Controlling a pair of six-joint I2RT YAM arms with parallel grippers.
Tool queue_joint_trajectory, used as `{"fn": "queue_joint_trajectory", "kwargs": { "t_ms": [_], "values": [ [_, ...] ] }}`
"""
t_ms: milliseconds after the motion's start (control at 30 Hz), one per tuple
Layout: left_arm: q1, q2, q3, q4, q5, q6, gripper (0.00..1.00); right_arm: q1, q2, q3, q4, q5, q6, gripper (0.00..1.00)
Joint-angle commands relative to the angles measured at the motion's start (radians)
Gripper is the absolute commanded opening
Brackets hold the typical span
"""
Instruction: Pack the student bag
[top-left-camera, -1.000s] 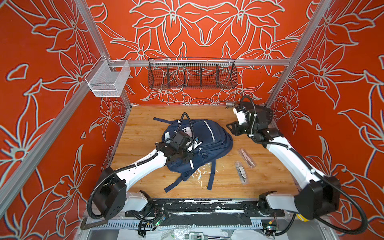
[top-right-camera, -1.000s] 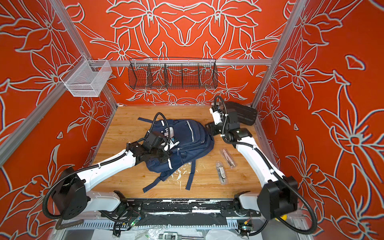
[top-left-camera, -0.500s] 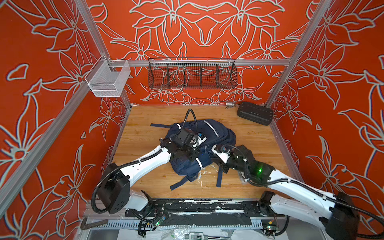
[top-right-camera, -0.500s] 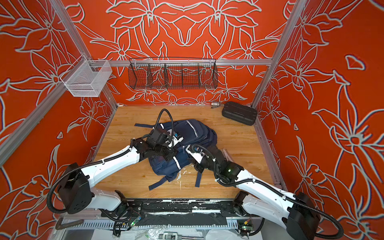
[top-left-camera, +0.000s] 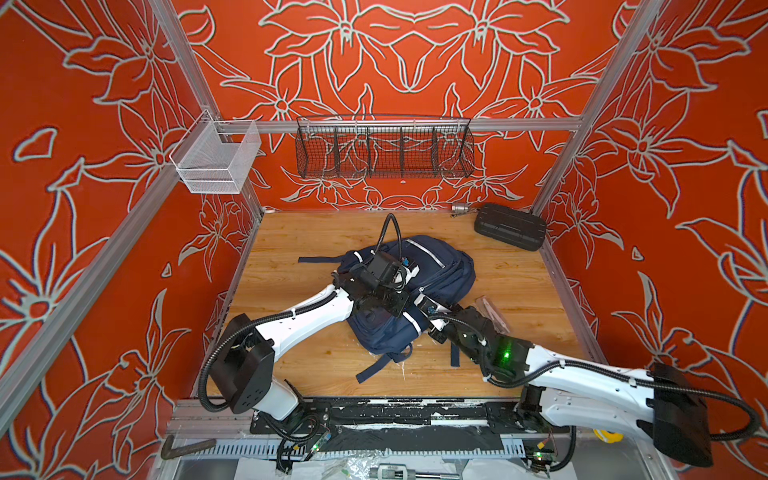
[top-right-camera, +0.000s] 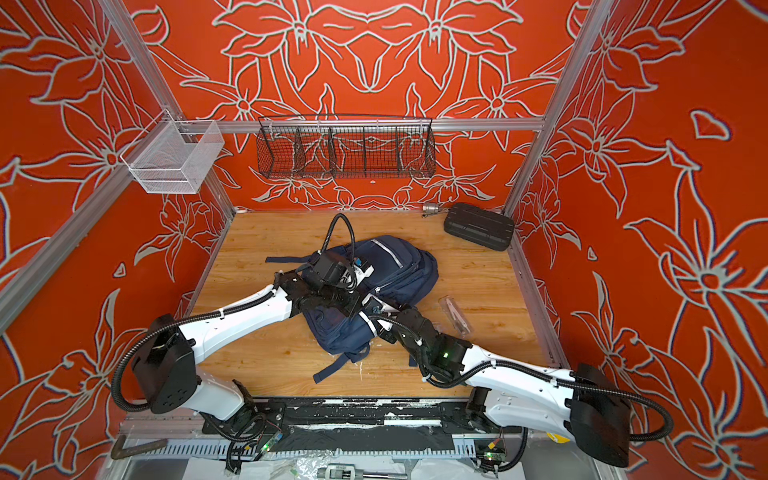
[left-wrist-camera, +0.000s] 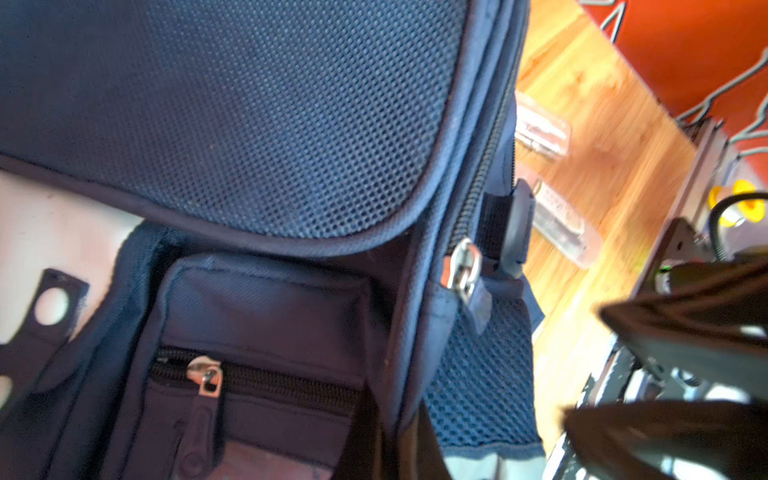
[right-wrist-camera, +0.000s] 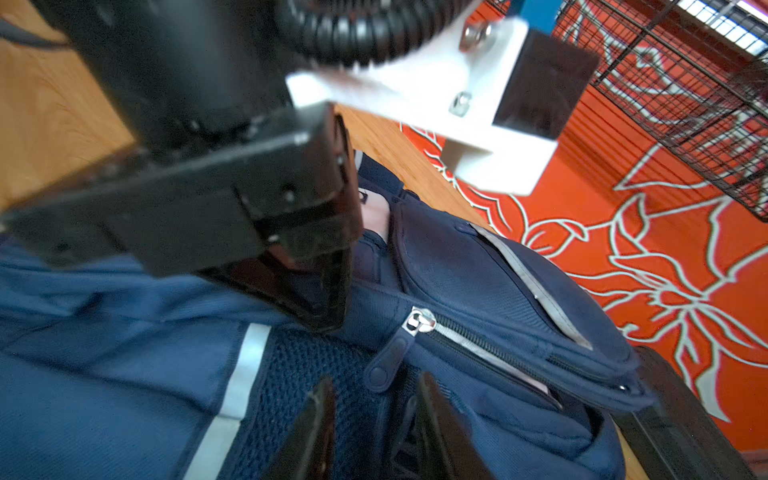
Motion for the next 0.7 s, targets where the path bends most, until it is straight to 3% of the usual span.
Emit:
{"fn": "queue_joint_trajectory", "kwargs": {
  "t_ms": [0,267,667],
  "values": [
    [-0.01,-0.004,0.068,0.118,0.077,-0.083,0.0,0.009,0.019,-0.02,0.092,0.14,-0.041,0.34],
    [-0.01,0.034,0.095,0.138,0.13,-0.158,0.0,0.013,0.091,-0.007,0.127,0.244,-0.019,0.33],
    [-0.011,0.021,0.078,0.15,0.143,-0.151,0.0,0.014,0.216,0.032,0.226,0.393,0.015,0.31]
  ]
}}
